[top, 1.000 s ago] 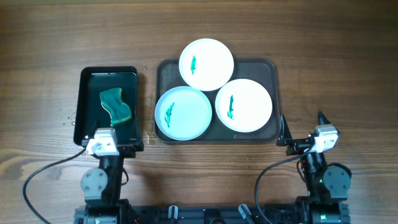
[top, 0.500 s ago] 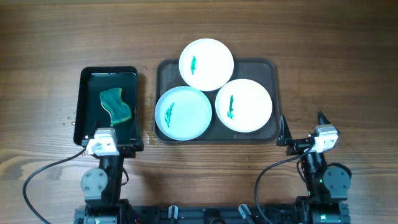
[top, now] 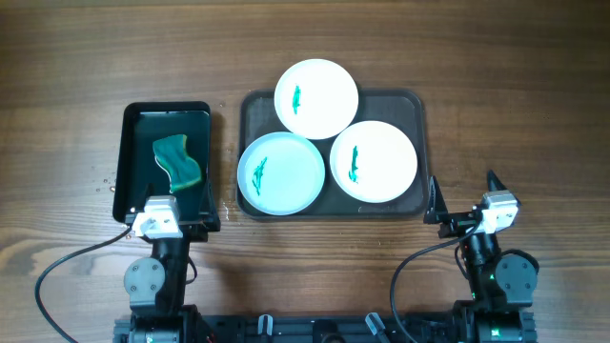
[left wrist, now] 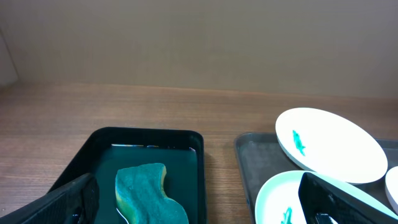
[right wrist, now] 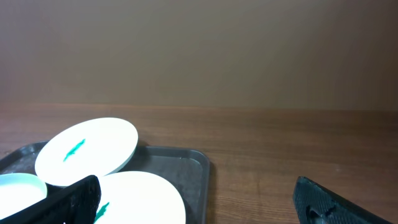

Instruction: Clean dirty plates on tray and stack at the side

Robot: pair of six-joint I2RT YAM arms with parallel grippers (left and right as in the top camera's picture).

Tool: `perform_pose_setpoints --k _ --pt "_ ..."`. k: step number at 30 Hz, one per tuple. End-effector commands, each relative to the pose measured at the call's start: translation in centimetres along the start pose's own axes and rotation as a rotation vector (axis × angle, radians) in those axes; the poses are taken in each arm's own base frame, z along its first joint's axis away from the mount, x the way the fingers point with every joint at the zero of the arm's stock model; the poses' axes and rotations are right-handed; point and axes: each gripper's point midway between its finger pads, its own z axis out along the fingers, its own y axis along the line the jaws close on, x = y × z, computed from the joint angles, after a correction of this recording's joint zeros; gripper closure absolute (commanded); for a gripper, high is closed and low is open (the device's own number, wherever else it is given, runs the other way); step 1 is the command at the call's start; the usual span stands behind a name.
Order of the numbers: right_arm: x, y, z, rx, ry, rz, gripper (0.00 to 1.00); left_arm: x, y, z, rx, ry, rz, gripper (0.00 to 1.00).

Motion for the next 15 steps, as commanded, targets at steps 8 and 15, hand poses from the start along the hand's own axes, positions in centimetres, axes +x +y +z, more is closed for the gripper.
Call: perform_pose_setpoints --k 8,15 --pt "0.0 -0.2 0.0 0.014 -0.002 0.011 0.0 -3.7 -9.0 -2.8 0.536 -0.168 0.07 0.0" --pt "0.0 -0.2 0.0 0.014 -0.002 0.011 0.0 -12.9 -7.8 -5.4 0.464 -0.489 -0.013 0.0"
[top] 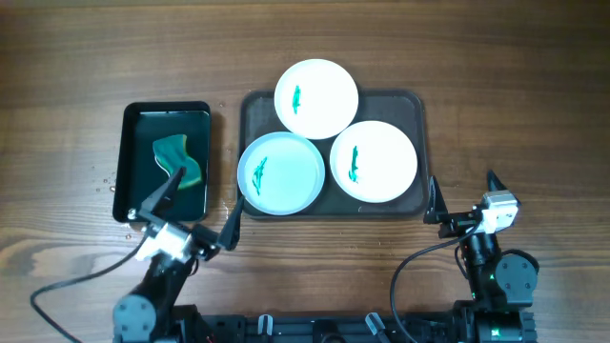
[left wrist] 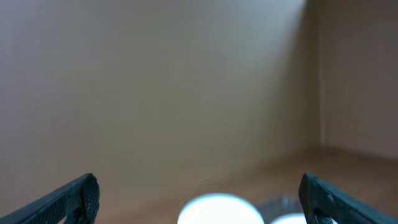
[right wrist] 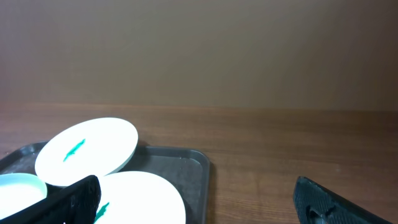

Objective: Clean dirty plates on tray and stack at the side
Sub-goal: 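Reach the left gripper into the black tray and grasp the green sponge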

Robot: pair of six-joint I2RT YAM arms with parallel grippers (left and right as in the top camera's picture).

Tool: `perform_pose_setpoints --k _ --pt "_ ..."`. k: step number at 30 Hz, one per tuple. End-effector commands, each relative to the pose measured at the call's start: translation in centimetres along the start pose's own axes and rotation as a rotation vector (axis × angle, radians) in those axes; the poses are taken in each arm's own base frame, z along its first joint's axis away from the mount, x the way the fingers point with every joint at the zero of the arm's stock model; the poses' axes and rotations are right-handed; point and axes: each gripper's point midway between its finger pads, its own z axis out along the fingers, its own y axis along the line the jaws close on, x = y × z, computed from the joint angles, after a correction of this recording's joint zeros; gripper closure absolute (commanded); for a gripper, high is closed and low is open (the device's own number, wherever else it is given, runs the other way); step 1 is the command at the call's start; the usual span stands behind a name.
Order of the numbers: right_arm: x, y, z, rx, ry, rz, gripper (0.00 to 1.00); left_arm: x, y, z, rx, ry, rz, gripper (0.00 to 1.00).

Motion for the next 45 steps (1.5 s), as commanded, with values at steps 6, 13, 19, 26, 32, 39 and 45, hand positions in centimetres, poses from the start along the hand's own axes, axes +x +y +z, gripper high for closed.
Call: perform_pose_setpoints --k 6,13,19,26,32,39,45 --pt "0.0 -0.2 0.0 0.014 -0.002 0.011 0.0 -5.1 6.7 1.7 -0.385 0.189 -0.207 0.0" --pt "0.0 -0.2 0.0 0.014 -0.002 0.012 0.0 -0.6 7.6 6.1 -0.357 0.598 -0.394 0.0" --pt "0.0 -0.2 0.0 0.014 -0.002 0.011 0.0 11.1 12.9 0.1 -1.004 0.919 -0.769 0.0" --pt "0.0 -0.2 0.0 0.014 -0.002 0.011 0.0 18.8 14.6 -1.6 -1.118 1.112 -0.772 0.0" --pt "0.0 -0.2 0.0 0.014 -0.002 0.011 0.0 21.1 18.2 -4.2 -1.235 1.13 -0.763 0.0" --pt "0.0 -0.2 0.0 0.014 -0.002 0.012 0.0 25.9 16.7 -1.7 -0.878 1.231 -0.83 0.01" --pt "0.0 -0.2 0.0 0.014 -0.002 0.011 0.0 27.1 17.1 -3.1 -0.914 1.282 -0.786 0.16"
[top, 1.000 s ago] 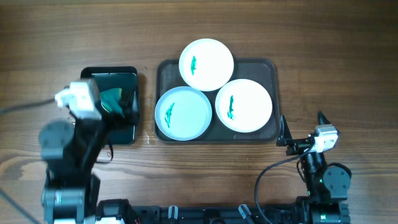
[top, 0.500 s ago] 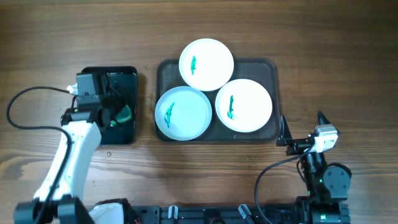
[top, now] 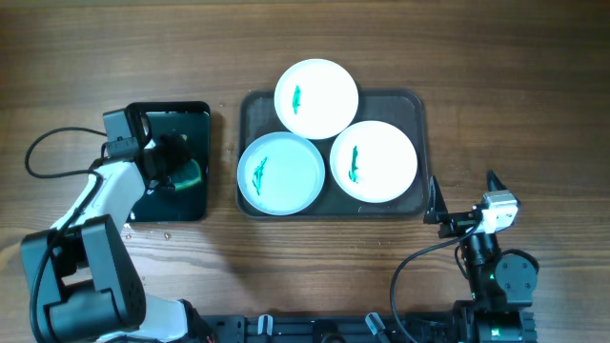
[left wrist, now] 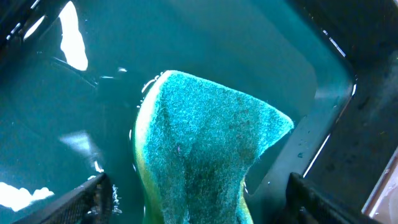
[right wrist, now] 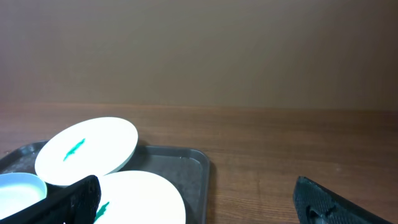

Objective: Clean dirty plates on tray and stack at the side
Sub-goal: 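Reach the left gripper into the black tray and grasp the green sponge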

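Note:
Three white plates smeared with green lie on the grey tray (top: 420, 107): one at the back (top: 316, 98), one front left (top: 280, 172), one front right (top: 374, 160). A green sponge (left wrist: 208, 146) lies in water in the black basin (top: 193, 116). My left gripper (top: 172, 162) is down in the basin, open, with one finger on each side of the sponge (left wrist: 202, 208). My right gripper (top: 464, 203) stands open off the tray's front right corner, nothing between its fingers (right wrist: 196, 205).
The basin sits just left of the tray, with a narrow strip of wooden table (top: 225, 143) between them. The left arm's cable (top: 43, 152) loops over the table at the far left. Water drops (top: 162, 232) dot the wood in front of the basin.
My left gripper was raised in front of the basin, its camera facing the wall. Now it is down in the basin, open astride the sponge. The right arm and plates have not moved.
First my left gripper rested open at the basin's front edge, looking over sponge and plates. Then it was lifted and tilted up near the basin's front right corner. Now the arm reaches in from the left, with the gripper over the sponge. The right gripper stayed put.

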Robot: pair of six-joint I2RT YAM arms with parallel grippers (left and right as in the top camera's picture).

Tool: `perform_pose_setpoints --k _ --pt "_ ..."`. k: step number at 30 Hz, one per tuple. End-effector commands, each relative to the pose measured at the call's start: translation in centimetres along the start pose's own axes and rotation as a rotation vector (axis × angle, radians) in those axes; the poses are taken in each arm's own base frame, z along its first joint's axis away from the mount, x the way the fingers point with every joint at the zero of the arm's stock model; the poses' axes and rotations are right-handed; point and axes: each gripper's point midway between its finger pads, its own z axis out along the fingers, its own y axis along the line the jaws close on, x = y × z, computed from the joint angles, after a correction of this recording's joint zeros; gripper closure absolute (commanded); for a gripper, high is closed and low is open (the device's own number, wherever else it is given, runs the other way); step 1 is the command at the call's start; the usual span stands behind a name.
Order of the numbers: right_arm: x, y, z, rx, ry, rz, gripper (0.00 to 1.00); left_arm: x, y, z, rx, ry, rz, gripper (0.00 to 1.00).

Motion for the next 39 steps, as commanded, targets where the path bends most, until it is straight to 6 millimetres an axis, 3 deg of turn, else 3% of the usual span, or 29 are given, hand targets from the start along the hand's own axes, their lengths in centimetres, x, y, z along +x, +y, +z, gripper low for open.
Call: perform_pose_setpoints --k 1,8,12,14,16,21,25,26,28,33,39 --pt "-0.1 -0.2 0.0 0.014 -0.004 0.011 0.0 -0.4 0.3 0.3 -0.017 -0.008 0.029 0.16" --pt "-0.1 -0.2 0.0 0.014 -0.004 0.011 0.0 0.9 0.0 1.3 -0.025 0.033 0.05 0.18" --pt "-0.1 -0.2 0.0 0.014 -0.004 0.011 0.0 0.8 0.2 1.4 -0.036 0.03 0.05 0.42" --pt "-0.1 -0.2 0.0 0.014 -0.004 0.012 0.0 0.8 0.2 1.4 -0.036 0.029 0.05 0.42" --pt "-0.1 -0.2 0.0 0.014 -0.004 0.012 0.0 1.2 0.3 1.6 -0.039 0.039 0.051 0.31" --pt "-0.1 -0.2 0.0 0.014 -0.004 0.011 0.0 2.1 1.0 2.6 -0.059 0.079 0.046 0.36" --pt "-0.1 -0.2 0.0 0.014 -0.004 0.011 0.0 2.0 0.9 2.6 -0.058 0.075 0.046 0.89" --pt "-0.1 -0.2 0.0 0.014 -0.004 0.011 0.0 2.0 0.9 2.6 -0.058 0.075 0.046 0.96" --pt "-0.1 -0.2 0.0 0.014 -0.004 0.011 0.0 1.9 0.9 2.5 -0.058 0.075 0.045 0.96" --pt "-0.1 -0.2 0.0 0.014 -0.004 0.011 0.0 0.2 -0.3 0.3 -0.033 0.026 0.051 0.96" --pt "-0.1 -0.2 0.0 0.014 -0.004 0.012 0.0 -2.8 -2.6 -5.4 0.039 -0.117 0.061 0.96"
